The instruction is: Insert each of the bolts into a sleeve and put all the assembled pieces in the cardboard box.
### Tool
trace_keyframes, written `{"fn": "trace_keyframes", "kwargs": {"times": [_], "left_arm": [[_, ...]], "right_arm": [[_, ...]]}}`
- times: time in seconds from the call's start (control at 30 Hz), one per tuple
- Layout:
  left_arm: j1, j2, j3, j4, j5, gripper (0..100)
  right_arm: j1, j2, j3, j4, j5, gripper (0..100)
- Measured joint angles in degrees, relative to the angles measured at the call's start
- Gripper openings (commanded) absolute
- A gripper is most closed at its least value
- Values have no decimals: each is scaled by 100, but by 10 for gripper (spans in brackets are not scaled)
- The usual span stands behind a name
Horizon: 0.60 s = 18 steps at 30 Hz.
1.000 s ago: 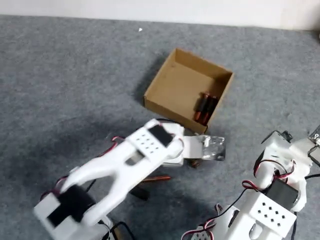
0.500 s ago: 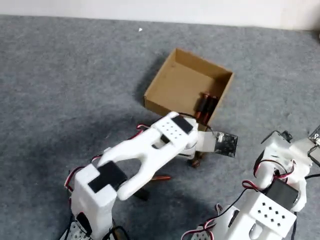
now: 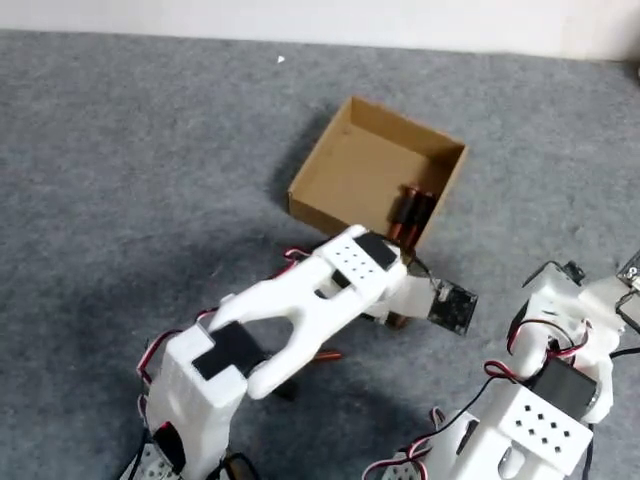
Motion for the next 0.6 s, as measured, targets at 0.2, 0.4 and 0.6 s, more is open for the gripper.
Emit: {"fn": "trace_keyframes", "kwargs": {"times": [0.2,0.4,0.6], "left_arm": [[0,9,-53,448,9,6],[-18,9,-62,967,44,6],[-343,9,-62,1108,369,5]], "right_arm": [[0,0,0,0,0,5],[-26,0,0,0,0,5],[-202,0,149,0,0,5]]}}
